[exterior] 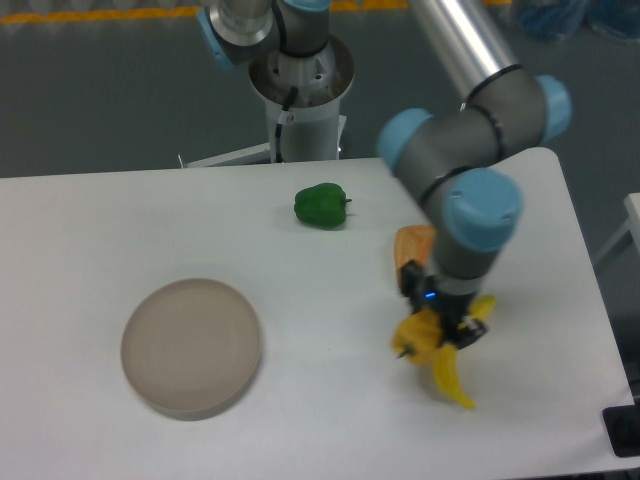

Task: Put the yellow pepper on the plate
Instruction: 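Carry the yellow pepper over the beige plate and lower it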

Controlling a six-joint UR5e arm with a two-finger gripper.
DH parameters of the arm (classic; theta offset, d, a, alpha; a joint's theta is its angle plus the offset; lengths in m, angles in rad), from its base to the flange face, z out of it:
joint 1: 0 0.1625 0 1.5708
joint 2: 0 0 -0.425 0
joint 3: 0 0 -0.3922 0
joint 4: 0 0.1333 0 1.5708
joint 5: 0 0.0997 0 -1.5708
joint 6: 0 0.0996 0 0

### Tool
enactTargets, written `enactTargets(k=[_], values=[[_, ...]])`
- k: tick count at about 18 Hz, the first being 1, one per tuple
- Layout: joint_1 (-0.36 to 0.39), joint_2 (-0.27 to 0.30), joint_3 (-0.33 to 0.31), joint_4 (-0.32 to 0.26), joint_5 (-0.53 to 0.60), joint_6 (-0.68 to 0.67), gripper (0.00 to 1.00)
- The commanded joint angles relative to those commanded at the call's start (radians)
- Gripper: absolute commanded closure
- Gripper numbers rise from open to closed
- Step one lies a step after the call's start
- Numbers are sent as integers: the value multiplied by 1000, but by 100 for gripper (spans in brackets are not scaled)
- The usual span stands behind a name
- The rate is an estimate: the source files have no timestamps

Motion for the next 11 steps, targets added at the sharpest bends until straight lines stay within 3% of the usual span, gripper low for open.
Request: enactTargets(k=[7, 11], values=[[-200, 17, -94, 5, 0, -132, 92], [-258, 3, -97, 3, 0, -162, 92]])
